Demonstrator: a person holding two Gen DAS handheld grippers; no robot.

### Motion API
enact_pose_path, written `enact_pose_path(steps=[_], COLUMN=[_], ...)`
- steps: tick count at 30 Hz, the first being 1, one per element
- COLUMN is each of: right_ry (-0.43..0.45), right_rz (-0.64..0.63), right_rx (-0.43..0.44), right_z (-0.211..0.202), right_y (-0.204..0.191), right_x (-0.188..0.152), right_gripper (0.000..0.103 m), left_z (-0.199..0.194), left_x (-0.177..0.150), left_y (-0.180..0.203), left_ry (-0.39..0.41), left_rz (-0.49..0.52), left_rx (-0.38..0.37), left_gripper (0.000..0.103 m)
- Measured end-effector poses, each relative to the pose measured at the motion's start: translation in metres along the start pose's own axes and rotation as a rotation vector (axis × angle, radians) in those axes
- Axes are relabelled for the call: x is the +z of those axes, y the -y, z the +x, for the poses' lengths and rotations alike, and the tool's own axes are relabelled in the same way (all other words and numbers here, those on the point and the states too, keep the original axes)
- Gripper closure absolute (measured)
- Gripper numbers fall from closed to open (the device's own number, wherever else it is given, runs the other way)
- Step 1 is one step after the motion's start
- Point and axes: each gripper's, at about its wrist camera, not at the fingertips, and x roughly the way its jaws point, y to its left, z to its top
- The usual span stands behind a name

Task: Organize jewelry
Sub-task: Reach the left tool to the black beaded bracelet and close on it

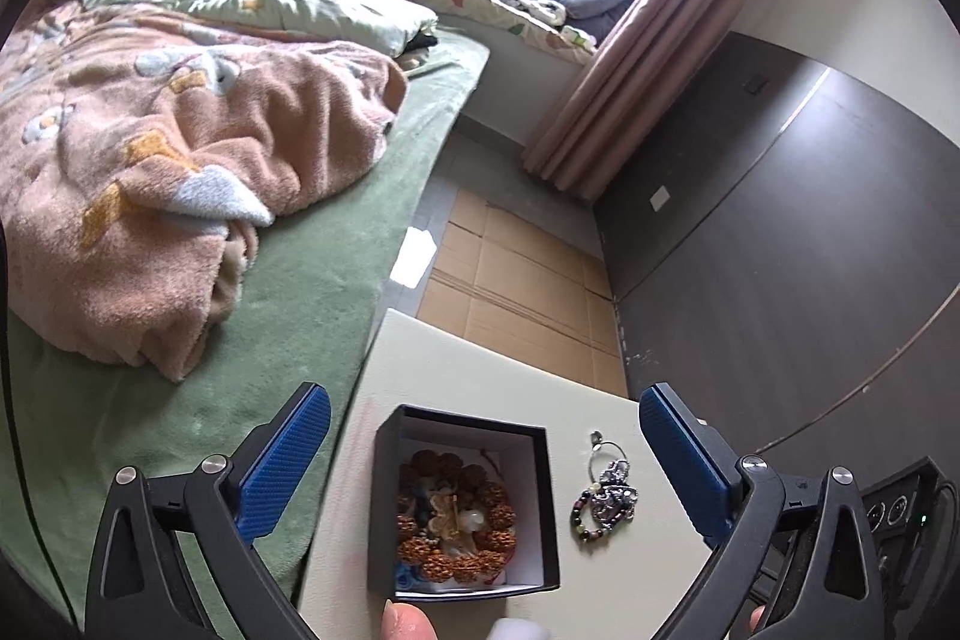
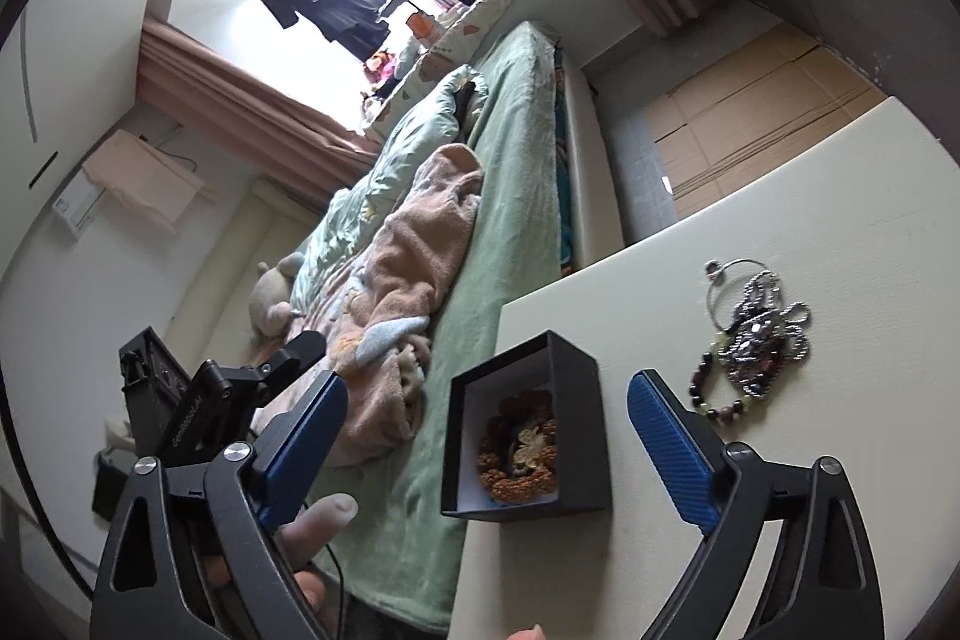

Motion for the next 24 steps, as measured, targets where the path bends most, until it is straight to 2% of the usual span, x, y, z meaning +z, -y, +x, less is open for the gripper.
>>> enact_pose_path(steps=[3,8,20,24], right_ry=[0.038,0.062,0.051,0.045], right_rz=[0.014,0.029,0.062,0.036], right_rx=[-0.047,-0.138,-0.240,-0.367], right_z=[-0.017,-0.038,-0.068,-0.074], right_y=[0.014,0.034,0.060,0.067], right_x=[0.004,0.010,0.022,0.026], right_gripper=[0.000,0.000,0.000,0.000], left_z=[0.002,0.011,0.038,0.052], left_x=[-0.004,-0.013,-0.043,-0.049], left_y=[0.014,0.037,0.096,0.105], left_ry=[-0.001,-0.049,-0.151,-0.197], left_rz=[0.050,0.134,0.329,0.355], left_rx=[-0.002,-0.031,-0.018,0.001], left_gripper=[0.000,0.000,0.001,0.001])
